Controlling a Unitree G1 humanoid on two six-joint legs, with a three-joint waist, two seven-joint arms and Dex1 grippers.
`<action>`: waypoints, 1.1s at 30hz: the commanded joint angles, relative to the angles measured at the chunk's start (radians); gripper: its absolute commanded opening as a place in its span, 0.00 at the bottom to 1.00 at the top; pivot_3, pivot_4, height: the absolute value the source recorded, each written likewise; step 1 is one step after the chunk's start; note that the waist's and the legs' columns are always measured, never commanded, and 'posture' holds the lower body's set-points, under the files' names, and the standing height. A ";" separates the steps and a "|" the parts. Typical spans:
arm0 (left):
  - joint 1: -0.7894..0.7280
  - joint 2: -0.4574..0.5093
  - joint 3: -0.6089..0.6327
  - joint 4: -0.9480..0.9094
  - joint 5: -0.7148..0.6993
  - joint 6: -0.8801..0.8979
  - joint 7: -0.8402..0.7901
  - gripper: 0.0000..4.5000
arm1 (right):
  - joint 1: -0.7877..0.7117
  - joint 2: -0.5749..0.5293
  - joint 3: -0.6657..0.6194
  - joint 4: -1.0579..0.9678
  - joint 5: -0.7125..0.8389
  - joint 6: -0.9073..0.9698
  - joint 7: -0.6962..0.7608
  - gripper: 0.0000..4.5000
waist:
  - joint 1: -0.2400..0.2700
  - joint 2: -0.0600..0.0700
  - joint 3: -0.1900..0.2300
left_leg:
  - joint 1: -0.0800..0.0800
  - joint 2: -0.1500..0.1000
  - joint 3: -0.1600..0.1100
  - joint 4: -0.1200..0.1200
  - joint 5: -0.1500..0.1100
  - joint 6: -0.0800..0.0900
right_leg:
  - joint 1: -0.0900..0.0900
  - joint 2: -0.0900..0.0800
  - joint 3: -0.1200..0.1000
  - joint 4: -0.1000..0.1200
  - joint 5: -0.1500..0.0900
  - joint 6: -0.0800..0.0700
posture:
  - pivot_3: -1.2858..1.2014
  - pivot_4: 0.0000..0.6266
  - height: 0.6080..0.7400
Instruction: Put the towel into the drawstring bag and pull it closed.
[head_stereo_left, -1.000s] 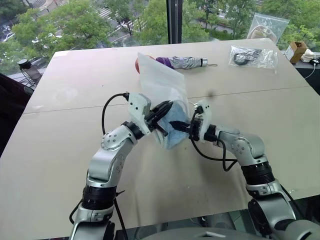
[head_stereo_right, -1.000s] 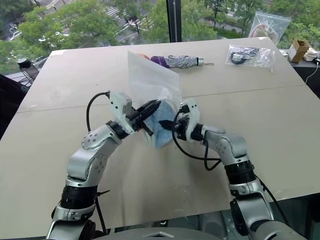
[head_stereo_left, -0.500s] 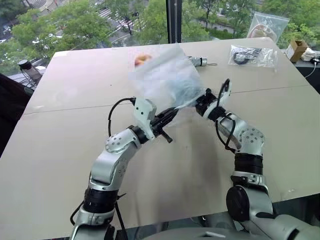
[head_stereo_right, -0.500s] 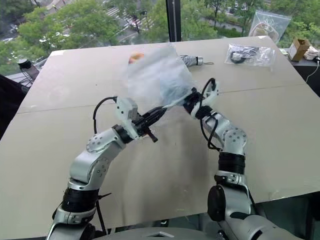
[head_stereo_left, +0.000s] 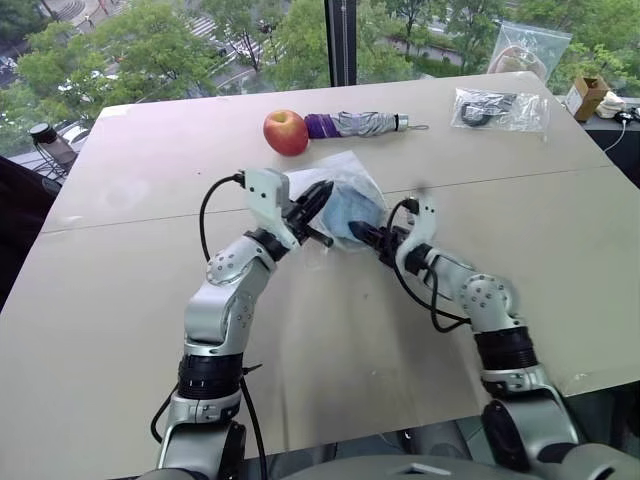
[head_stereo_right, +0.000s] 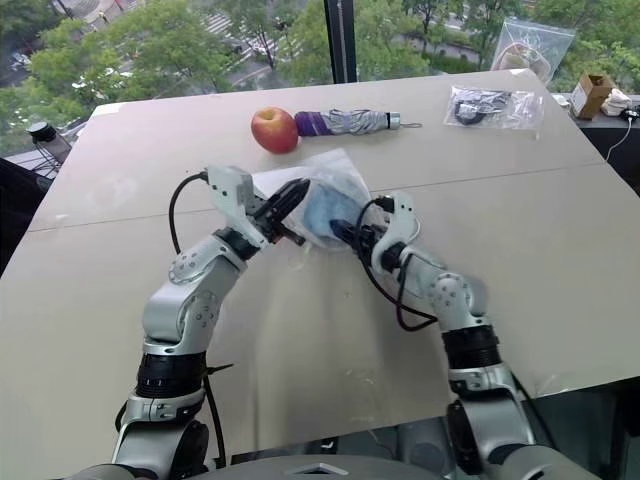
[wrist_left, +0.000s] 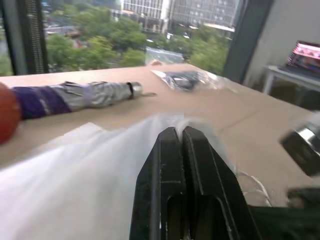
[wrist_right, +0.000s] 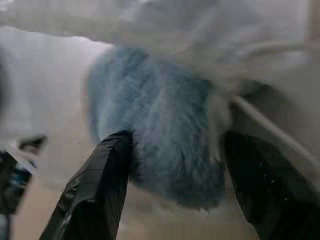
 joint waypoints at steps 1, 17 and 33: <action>-0.020 -0.004 0.009 -0.005 -0.005 -0.021 0.010 0.00 | 0.015 -0.053 0.053 -0.144 -0.040 -0.026 0.147 0.69 | -0.003 0.000 0.000 | 0.000 0.000 0.000 0.000 0.000 0.000 | 0.000 0.000 0.000 0.000 0.000 0.000 | 0.52 0.24 1.00; -0.009 0.010 -0.001 0.014 0.001 -0.029 0.004 0.00 | -0.032 -0.328 0.193 0.203 -0.715 -0.696 0.414 0.69 | -0.001 -0.001 0.000 | 0.000 0.004 0.001 0.003 0.003 -0.005 | 0.000 0.003 -0.001 0.000 0.001 -0.002 | 0.52 0.24 1.00; 0.016 0.048 -0.003 -0.010 0.003 -0.015 0.002 0.00 | -0.195 -0.154 0.034 0.523 -0.854 -0.936 0.069 0.01 | 0.002 -0.001 0.001 | 0.000 0.005 0.002 0.001 0.003 -0.005 | 0.000 0.004 0.000 0.000 0.002 -0.003 | 0.52 0.24 1.00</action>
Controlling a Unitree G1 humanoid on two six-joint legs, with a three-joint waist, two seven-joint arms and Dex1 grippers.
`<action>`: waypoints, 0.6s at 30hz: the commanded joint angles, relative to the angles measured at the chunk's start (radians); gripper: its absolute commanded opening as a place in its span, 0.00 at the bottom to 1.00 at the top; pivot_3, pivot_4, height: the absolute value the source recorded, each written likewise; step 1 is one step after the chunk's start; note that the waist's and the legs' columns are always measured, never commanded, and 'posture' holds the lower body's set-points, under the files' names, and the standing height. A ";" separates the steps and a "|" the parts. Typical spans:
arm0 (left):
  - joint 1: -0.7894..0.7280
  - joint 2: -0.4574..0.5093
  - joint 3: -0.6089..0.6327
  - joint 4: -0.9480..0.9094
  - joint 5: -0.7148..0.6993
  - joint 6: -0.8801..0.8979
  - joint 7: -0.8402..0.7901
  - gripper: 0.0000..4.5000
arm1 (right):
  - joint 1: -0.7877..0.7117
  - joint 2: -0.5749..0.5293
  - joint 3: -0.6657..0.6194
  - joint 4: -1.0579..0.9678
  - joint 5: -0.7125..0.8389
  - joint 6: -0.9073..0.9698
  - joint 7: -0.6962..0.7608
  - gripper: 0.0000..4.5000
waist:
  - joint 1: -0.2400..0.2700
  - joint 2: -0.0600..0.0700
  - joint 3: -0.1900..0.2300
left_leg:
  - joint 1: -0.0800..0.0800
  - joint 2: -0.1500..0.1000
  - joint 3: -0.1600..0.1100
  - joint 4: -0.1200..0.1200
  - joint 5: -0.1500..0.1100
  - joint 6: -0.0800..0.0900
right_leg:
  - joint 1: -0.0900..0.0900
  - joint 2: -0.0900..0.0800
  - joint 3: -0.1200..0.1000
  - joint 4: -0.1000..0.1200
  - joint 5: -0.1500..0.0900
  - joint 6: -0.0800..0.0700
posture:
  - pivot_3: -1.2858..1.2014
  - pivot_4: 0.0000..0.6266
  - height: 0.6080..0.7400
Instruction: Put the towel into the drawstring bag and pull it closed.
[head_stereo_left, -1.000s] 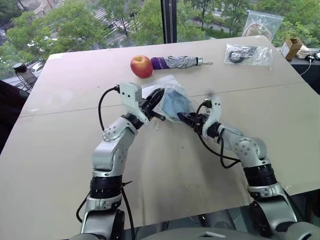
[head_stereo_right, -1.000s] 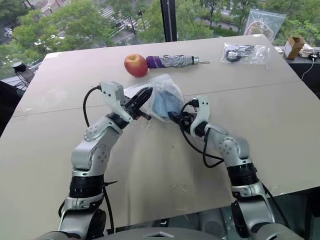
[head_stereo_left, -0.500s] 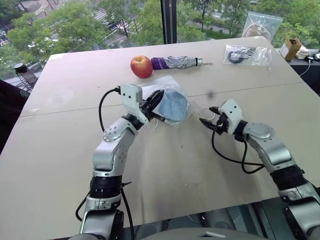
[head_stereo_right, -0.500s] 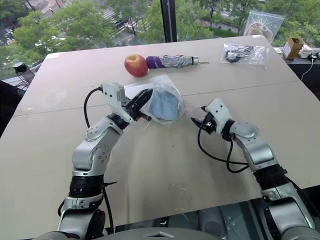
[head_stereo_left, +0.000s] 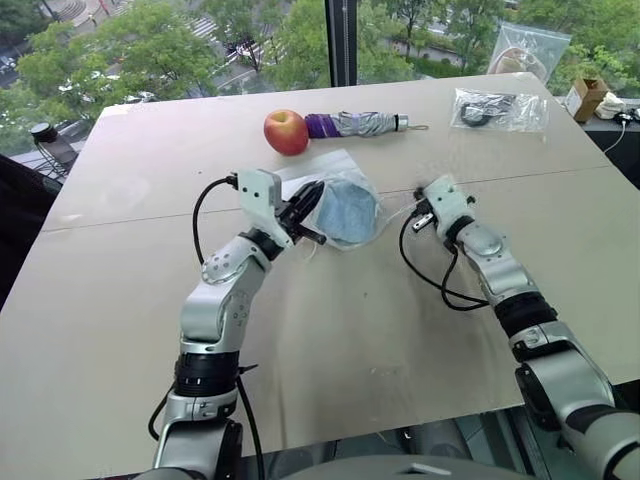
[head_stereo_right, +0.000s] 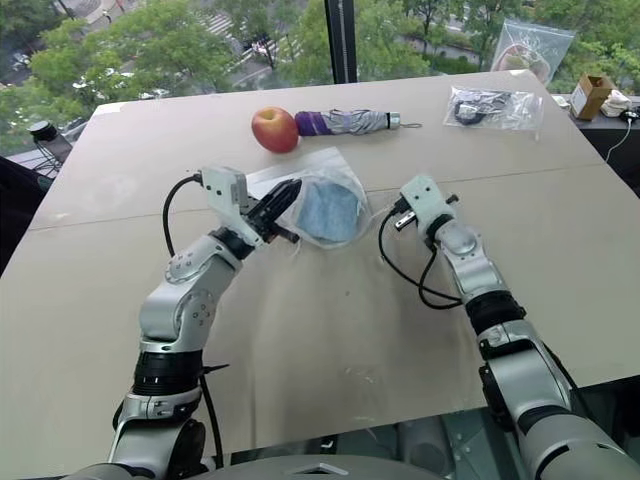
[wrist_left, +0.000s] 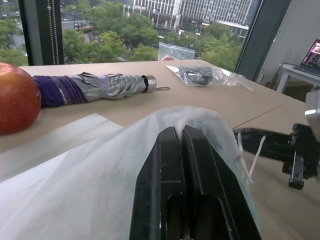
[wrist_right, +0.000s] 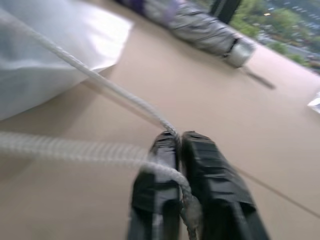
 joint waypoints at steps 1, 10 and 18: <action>0.008 0.011 0.003 -0.040 -0.010 -0.005 -0.014 0.00 | 0.013 0.004 -0.043 -0.072 -0.005 -0.050 -0.042 0.01 | -0.004 0.000 0.000 | 0.000 0.000 0.000 0.000 0.000 0.000 | 0.000 0.000 0.000 0.000 0.000 0.000 | 0.52 0.24 1.00; 0.012 0.207 0.227 -0.150 -0.226 0.107 -0.125 0.56 | 0.040 0.029 -0.032 -0.183 -0.027 -0.030 -0.013 0.00 | -0.018 0.000 0.001 | 0.001 0.002 0.001 0.000 0.000 0.000 | -0.001 0.002 0.001 0.001 0.000 -0.001 | 0.52 0.24 1.00; 0.270 0.405 0.201 -0.270 -0.256 0.215 -0.252 0.56 | 0.026 0.061 -0.024 -0.162 -0.038 -0.038 0.010 0.00 | -0.009 0.001 0.001 | 0.004 0.003 0.006 -0.006 0.000 0.000 | -0.001 0.003 0.007 -0.001 0.001 -0.001 | 0.52 0.24 1.00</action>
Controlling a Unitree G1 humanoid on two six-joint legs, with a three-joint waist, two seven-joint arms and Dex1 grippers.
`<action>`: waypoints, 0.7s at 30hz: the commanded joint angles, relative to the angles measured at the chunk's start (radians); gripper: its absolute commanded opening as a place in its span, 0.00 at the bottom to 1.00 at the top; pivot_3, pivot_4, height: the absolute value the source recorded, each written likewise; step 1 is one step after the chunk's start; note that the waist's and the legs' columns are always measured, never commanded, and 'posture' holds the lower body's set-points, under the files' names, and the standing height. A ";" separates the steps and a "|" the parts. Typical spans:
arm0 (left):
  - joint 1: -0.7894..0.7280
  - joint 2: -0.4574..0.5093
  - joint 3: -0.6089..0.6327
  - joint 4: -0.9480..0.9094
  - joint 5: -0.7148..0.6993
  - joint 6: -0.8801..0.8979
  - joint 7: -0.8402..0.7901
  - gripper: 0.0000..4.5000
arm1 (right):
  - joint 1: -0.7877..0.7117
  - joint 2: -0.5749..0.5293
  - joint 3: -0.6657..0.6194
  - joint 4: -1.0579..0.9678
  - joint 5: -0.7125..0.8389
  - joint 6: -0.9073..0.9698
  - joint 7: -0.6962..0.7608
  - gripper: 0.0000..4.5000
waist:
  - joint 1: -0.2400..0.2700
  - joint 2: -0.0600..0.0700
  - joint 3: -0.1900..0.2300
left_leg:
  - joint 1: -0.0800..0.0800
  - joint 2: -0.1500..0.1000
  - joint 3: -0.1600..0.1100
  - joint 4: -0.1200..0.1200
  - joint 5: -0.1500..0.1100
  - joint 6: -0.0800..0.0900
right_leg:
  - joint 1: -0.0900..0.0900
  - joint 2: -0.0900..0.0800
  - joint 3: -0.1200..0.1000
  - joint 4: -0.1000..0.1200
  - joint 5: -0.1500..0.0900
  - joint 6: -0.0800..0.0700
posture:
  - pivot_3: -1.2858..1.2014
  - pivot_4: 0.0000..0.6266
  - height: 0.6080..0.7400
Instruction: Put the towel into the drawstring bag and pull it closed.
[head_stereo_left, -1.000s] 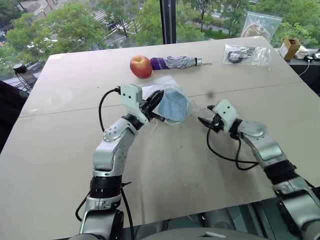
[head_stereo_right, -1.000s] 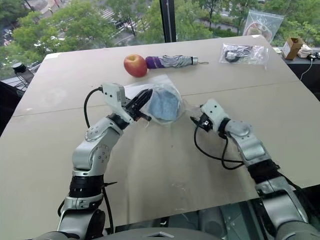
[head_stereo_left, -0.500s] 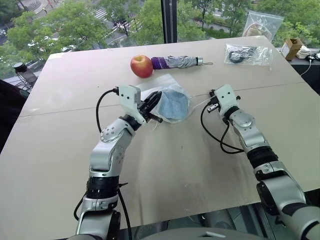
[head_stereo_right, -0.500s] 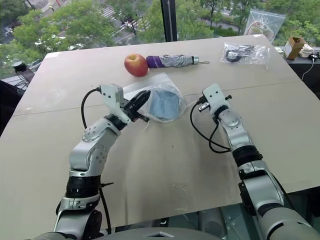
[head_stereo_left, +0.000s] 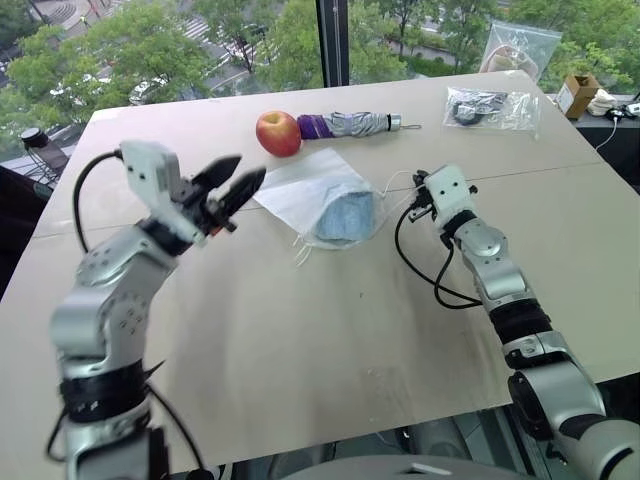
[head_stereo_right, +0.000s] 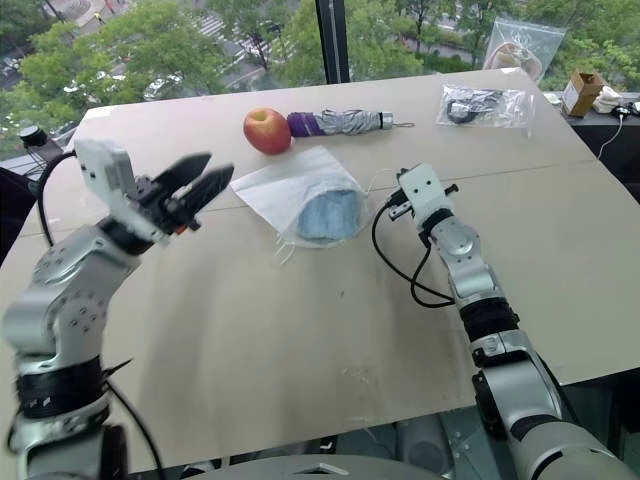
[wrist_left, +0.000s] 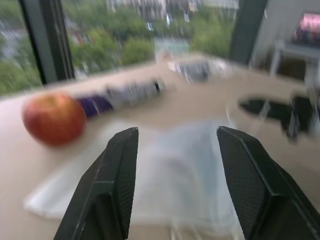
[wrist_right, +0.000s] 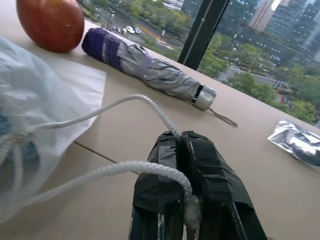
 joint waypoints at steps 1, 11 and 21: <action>0.045 0.016 -0.056 -0.074 0.000 0.017 -0.031 0.56 | -0.027 0.005 -0.006 -0.018 -0.001 -0.021 0.009 0.00 | 0.004 0.000 0.000 | 0.000 0.000 0.000 0.000 0.000 0.000 | 0.000 0.000 0.000 0.000 0.000 0.000 | 0.52 0.24 1.00; 0.063 -0.018 -0.257 0.010 0.207 -0.098 -0.009 0.56 | -0.045 -0.003 -0.019 -0.009 -0.002 -0.019 0.022 0.00 | 0.001 0.000 0.000 | 0.002 0.003 0.001 -0.001 0.000 0.000 | 0.000 0.003 0.001 0.001 0.001 -0.002 | 0.52 0.24 1.00; 0.000 -0.138 -0.290 0.211 0.343 -0.338 0.034 0.43 | -0.054 -0.011 -0.029 -0.001 -0.002 -0.026 0.013 0.00 | 0.003 0.000 0.000 | 0.002 0.006 0.002 -0.003 0.000 0.000 | 0.000 0.005 0.001 -0.001 0.002 -0.004 | 0.52 0.24 1.00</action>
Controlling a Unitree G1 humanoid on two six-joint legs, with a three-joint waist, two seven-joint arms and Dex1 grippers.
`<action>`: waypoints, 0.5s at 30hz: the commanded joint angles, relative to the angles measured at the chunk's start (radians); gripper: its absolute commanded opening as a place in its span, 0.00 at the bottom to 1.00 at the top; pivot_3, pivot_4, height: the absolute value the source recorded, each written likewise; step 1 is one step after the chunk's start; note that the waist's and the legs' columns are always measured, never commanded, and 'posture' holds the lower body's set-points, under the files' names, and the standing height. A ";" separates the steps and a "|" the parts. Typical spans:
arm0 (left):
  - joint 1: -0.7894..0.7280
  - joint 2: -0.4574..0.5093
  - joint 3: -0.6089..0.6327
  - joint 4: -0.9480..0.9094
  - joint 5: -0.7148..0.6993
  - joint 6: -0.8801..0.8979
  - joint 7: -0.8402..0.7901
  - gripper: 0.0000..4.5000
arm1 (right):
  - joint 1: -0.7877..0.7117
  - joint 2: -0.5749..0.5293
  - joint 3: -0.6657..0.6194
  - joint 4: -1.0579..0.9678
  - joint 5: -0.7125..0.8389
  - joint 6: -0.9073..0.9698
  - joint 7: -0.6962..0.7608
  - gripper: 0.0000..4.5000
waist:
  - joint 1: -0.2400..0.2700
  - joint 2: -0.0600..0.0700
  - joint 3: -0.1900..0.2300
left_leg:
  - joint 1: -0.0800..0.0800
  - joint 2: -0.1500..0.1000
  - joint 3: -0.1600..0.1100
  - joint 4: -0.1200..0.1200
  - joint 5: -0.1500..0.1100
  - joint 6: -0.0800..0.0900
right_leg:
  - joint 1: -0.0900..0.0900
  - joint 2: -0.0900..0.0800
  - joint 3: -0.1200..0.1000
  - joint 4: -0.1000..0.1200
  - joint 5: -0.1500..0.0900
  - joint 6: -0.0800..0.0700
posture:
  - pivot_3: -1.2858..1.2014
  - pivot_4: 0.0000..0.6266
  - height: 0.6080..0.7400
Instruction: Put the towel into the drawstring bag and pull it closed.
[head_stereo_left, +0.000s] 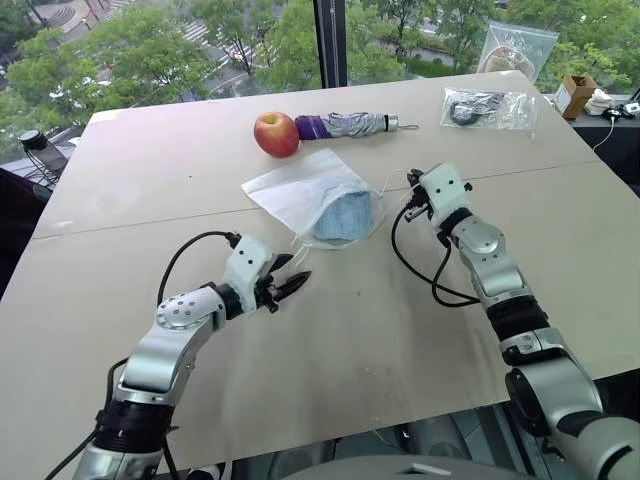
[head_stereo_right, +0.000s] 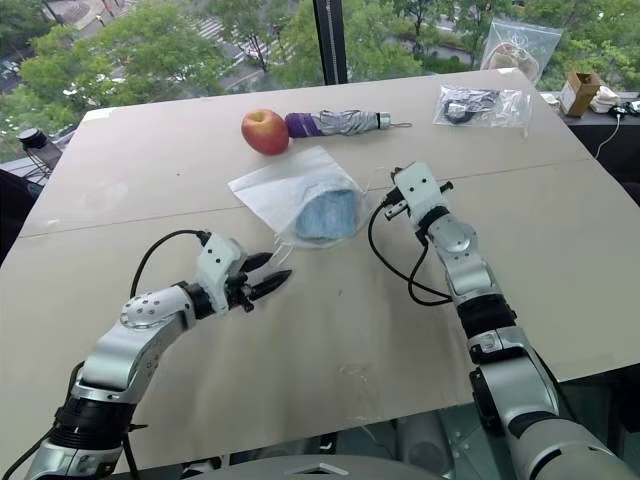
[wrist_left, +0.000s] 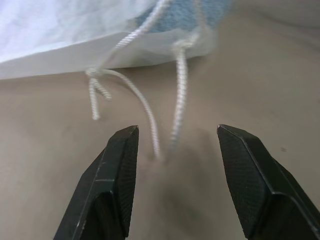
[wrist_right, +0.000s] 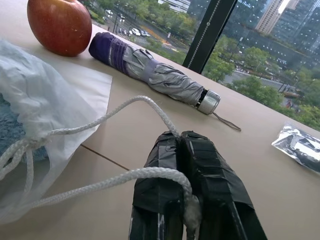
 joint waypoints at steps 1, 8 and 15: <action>-0.026 -0.090 0.050 0.023 -0.026 -0.100 0.034 0.33 | -0.028 -0.005 -0.021 -0.014 -0.001 -0.025 -0.008 0.00 | 0.001 0.000 0.000 | 0.000 0.000 0.000 0.000 0.000 0.000 | 0.000 0.000 0.000 0.000 0.000 0.000 | 0.52 0.24 1.00; -0.018 -0.199 0.118 0.086 0.063 -0.258 0.188 0.01 | -0.029 -0.006 -0.041 -0.015 -0.006 -0.042 -0.048 0.00 | -0.001 0.000 0.000 | 0.000 0.001 0.001 0.000 0.000 0.000 | -0.001 0.000 0.001 0.000 0.000 0.000 | 0.52 0.24 1.00; -0.089 -0.177 0.214 0.152 0.337 -0.477 0.507 0.01 | -0.103 -0.021 -0.180 0.051 0.003 -0.084 -0.295 0.00 | 0.006 0.000 0.000 | 0.000 0.000 0.002 0.000 0.001 -0.001 | -0.001 0.000 0.002 0.000 0.001 -0.001 | 0.52 0.24 1.00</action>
